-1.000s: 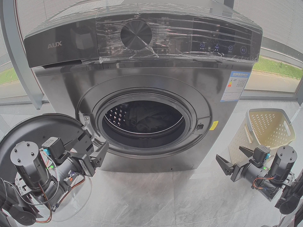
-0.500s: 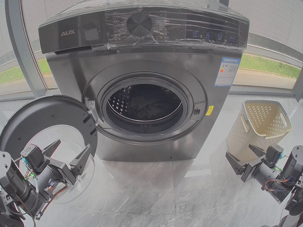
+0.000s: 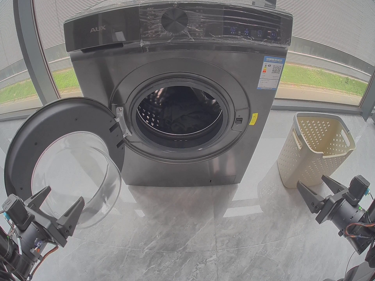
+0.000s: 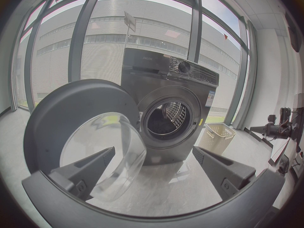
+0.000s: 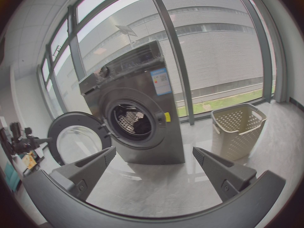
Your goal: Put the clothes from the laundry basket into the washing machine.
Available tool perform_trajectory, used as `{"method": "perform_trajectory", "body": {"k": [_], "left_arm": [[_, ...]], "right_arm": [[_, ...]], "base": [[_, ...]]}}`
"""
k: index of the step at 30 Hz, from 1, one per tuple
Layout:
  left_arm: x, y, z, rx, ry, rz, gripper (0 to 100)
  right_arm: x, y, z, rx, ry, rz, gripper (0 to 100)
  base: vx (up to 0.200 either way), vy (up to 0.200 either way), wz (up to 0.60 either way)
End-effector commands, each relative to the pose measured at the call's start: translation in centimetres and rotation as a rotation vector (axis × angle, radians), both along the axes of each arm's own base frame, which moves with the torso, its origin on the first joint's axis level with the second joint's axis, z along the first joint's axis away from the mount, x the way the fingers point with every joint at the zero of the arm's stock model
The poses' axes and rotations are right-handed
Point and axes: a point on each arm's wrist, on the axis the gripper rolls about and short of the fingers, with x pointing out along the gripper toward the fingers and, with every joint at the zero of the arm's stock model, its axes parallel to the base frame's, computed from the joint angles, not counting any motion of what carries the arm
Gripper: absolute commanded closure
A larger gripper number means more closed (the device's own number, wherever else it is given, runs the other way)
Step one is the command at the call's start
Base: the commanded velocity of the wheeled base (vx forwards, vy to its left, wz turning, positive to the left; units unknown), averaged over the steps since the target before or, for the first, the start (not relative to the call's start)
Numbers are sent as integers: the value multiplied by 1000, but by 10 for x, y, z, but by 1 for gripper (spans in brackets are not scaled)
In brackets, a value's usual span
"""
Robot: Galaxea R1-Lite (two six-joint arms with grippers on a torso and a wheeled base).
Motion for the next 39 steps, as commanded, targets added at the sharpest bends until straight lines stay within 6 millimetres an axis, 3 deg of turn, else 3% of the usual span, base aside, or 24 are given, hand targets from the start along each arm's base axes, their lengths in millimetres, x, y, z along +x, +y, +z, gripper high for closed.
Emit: {"method": "perform_trajectory", "body": {"k": [1,9,20,29,32,36,39], "left_arm": [[-32,26,-4,-47,-42,37,0],[-56,47,-22,-71,-2,228,0],[-78,57,-44,-40,38,380,0],[-93,57,-52,-62,-24,428,0],[-99,55,-56,-55,-55,368,0],[-100,54,-58,-46,-53,321,0],[-100,53,-60,-35,-35,324,0]], "right_arm": [[-31,-11,16,130,-72,132,0],[-45,-51,17,97,-111,-127,0],[-61,-77,15,-78,-176,-357,0],[-114,-85,-20,-154,-129,-371,0],[-129,-85,-37,-161,-111,-389,0],[-139,-84,-55,-172,-52,-362,0],[-139,-83,-54,-184,-54,-351,0]], "base": [[0,0,0],[0,0,0],[0,0,0],[0,0,0],[0,0,0],[0,0,0],[0,0,0]]}}
